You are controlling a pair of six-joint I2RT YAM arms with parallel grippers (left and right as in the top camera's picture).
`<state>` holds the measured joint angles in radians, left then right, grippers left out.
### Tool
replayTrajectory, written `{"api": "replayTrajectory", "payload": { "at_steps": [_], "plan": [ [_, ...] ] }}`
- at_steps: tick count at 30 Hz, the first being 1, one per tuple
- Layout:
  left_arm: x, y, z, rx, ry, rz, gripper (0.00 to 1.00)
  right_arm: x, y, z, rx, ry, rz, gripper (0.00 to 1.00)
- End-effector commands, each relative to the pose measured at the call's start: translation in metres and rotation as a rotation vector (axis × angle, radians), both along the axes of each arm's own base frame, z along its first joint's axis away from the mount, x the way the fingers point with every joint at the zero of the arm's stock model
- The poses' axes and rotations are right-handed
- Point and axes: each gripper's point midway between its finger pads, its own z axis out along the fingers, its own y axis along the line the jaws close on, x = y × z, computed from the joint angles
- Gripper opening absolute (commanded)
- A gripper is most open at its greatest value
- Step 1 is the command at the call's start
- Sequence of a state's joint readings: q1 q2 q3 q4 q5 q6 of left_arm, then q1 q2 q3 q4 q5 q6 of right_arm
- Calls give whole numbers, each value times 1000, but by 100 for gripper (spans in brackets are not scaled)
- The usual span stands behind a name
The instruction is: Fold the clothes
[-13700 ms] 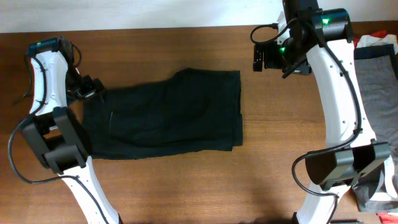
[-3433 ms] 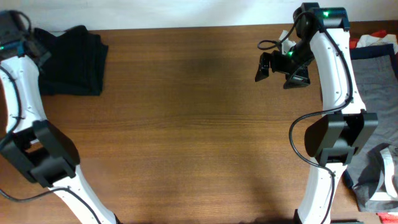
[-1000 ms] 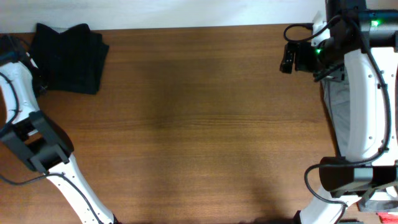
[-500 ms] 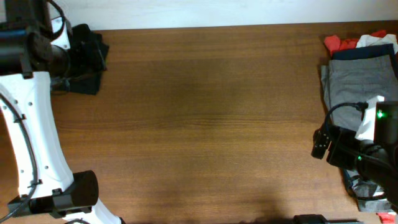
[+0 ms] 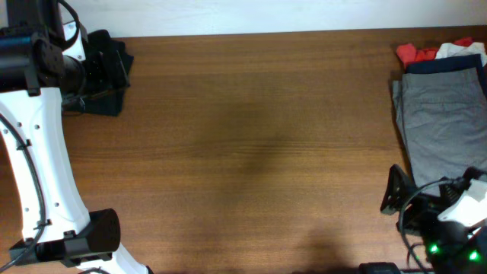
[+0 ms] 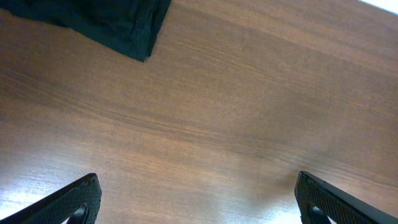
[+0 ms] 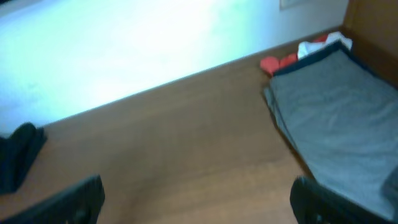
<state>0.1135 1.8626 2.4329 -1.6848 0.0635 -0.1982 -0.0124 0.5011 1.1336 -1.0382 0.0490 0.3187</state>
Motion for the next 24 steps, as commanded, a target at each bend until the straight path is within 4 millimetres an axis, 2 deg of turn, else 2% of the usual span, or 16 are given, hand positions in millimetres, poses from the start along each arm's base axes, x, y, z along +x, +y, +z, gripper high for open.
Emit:
{"api": "replayTrajectory", "payload": {
  "at_steps": [1,3,5,7,9,12,15,19,21,23,24],
  "plan": [
    [0,1,1,13,-6,-8,99,2,-2,-26,6,-185,-13,99],
    [0,1,1,13,-6,-8,99,9,4,-47,15,-262,19,99],
    [0,1,1,13,-5,-8,99,18,5,-58,15,-333,27,99],
    [0,1,1,13,-6,-8,99,39,11,-79,19,-437,56,99],
    [0,1,1,13,-6,-8,99,49,13,-83,20,-505,63,99],
    [0,1,1,13,-6,-8,99,62,11,-101,18,-587,49,99],
    [0,1,1,13,-6,-8,99,68,11,-125,18,-558,49,99],
    [0,1,1,13,-6,-8,99,69,11,-135,-74,-512,61,99],
    [0,1,1,13,-6,-8,99,70,11,-151,-73,-446,64,99],
    [0,1,1,13,-6,-8,99,70,12,-178,-70,-337,73,99],
    [0,1,1,13,-6,-8,99,70,12,-180,-70,-327,73,99]
  ]
}}
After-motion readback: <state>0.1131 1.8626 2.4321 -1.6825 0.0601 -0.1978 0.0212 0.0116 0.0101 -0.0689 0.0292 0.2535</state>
